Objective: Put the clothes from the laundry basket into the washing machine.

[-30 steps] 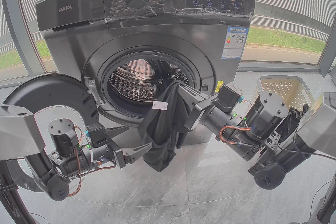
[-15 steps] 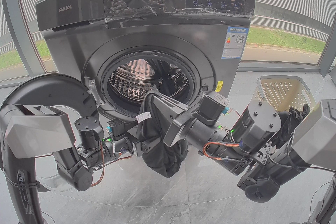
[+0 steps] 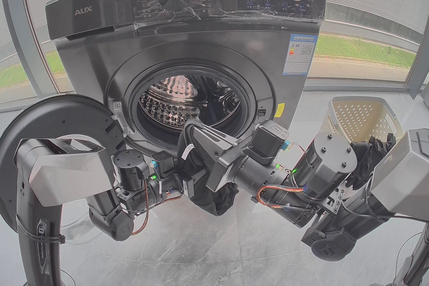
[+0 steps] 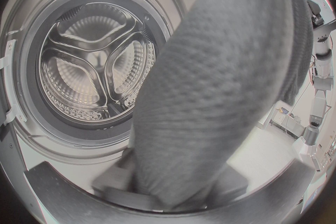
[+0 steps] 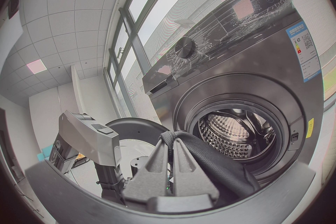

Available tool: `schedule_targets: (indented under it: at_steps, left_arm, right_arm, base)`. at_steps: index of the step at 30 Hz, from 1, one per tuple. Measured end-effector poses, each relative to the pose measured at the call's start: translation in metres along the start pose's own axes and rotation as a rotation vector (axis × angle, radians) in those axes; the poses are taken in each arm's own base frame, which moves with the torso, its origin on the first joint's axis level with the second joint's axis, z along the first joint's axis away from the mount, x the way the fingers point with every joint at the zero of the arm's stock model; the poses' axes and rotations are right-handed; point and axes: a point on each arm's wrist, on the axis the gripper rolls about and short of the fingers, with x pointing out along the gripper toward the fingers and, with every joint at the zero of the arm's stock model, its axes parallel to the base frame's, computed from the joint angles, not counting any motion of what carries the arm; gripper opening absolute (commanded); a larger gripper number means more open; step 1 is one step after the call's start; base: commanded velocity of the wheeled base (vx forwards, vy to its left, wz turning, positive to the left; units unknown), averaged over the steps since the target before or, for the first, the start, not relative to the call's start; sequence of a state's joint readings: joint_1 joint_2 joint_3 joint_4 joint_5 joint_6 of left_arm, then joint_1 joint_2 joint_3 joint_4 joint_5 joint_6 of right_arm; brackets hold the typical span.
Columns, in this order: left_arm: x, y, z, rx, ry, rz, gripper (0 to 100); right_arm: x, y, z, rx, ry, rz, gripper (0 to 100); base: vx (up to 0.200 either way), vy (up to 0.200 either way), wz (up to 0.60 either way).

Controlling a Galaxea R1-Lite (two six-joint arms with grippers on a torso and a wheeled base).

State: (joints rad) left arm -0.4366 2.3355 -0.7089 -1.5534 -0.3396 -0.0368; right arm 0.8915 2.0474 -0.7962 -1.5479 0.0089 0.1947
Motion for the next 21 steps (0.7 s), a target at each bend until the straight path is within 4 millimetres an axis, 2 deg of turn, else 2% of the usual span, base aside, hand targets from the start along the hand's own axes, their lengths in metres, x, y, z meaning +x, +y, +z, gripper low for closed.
schedule_targets:
  at_steps: [6,12,21]
  left_arm:
    - [-0.007,-0.003,0.001,-0.010,0.017,-0.001,0]
    - [-0.028,-0.012,0.011,-0.017,0.034,-0.021,0]
    - [-0.076,-0.031,0.051,-0.002,-0.012,-0.091,0]
  right_arm:
    - [0.003,-0.015,0.002,-0.013,-0.014,-0.037,0]
    - [0.007,-0.040,0.006,-0.034,-0.038,-0.091,0]
    - [0.017,-0.072,0.000,-0.056,-0.054,-0.152,0]
  base:
    - [0.000,0.000,0.00]
    - [0.000,0.000,0.00]
    - [0.000,0.000,0.00]
